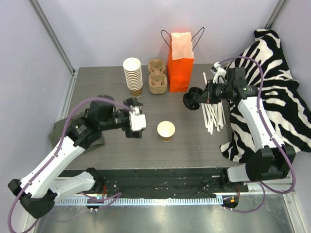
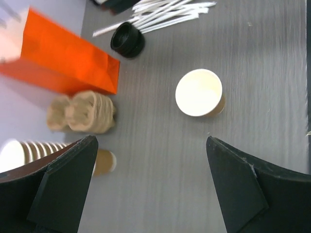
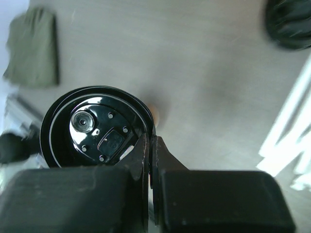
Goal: Pack the takeout coffee
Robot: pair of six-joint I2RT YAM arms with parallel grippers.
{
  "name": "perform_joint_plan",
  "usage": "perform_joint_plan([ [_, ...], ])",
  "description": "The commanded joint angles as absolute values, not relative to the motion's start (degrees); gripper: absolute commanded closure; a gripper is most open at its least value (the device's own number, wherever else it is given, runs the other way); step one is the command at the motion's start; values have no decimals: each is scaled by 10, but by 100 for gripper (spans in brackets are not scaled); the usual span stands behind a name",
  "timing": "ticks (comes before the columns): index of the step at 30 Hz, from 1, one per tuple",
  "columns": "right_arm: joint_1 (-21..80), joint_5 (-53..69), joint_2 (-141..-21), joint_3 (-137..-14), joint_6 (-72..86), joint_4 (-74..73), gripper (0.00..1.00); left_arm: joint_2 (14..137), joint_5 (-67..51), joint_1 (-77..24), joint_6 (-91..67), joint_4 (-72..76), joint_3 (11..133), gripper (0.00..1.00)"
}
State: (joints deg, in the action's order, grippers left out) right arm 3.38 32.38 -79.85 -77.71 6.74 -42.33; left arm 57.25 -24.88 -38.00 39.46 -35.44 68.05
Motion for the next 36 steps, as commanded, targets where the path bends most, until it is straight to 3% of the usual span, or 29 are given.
perform_joint_plan([
  [1, 72, 420, -768, -754, 52, -475, 99, 520, -224, -455, 660, -343, 604, 0],
  [4, 83, 453, -767, -738, 46, -493, 99, 522, -174, -515, 744, -296, 568, 0],
  [10, 114, 490, -753, -685, 47, -484, 99, 600, -98, -596, 687, -252, 602, 1],
  [17, 156, 522, -743, -664, 27, -498, 99, 653, -117, -602, 618, -185, 631, 0],
  [26, 187, 526, -737, -673, 8, -513, 99, 699, -155, -620, 614, -212, 671, 3],
  [32, 192, 524, -737, -679, 3, -522, 99, 727, -149, -645, 630, -233, 678, 23],
  [35, 194, 519, -741, -686, -10, -530, 99, 736, -139, -649, 614, -241, 686, 38],
  [36, 195, 516, -742, -689, -11, -536, 99, 737, -139, -649, 609, -248, 695, 49],
])
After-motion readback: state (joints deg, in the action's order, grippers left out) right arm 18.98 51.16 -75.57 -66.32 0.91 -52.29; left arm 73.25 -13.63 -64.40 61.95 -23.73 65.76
